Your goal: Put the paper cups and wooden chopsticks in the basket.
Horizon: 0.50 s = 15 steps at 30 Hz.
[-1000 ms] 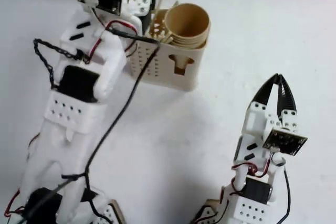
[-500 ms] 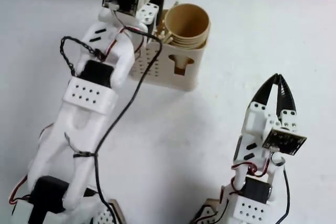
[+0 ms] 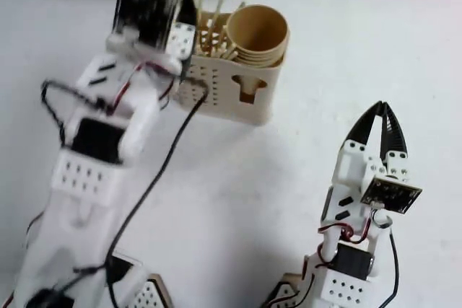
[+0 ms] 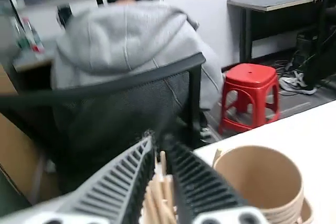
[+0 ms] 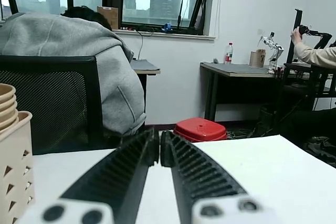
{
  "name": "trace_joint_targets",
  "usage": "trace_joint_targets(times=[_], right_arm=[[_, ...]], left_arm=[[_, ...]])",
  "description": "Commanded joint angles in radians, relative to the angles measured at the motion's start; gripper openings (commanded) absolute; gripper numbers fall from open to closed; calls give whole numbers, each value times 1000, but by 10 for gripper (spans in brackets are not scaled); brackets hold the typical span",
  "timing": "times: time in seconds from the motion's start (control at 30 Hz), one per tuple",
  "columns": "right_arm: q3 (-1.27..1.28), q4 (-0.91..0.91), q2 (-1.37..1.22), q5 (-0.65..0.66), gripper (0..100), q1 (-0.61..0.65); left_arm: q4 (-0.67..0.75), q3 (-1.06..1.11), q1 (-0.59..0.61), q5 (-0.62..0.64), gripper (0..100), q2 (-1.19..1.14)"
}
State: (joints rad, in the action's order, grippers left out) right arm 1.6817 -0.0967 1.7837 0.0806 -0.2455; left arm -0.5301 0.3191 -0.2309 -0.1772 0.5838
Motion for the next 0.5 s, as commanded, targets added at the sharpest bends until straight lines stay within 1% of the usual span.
trace_joint_targets(times=[0.0, 0.13, 0.47], right_arm=[[8, 15, 4, -3, 18, 25], [8, 15, 4, -3, 18, 27], [6, 15, 5, -11, 18, 35]], left_arm=[[98, 163, -13, -54, 20, 219], [137, 344, -13, -52, 23, 410], [137, 687, -12, -52, 22, 881]])
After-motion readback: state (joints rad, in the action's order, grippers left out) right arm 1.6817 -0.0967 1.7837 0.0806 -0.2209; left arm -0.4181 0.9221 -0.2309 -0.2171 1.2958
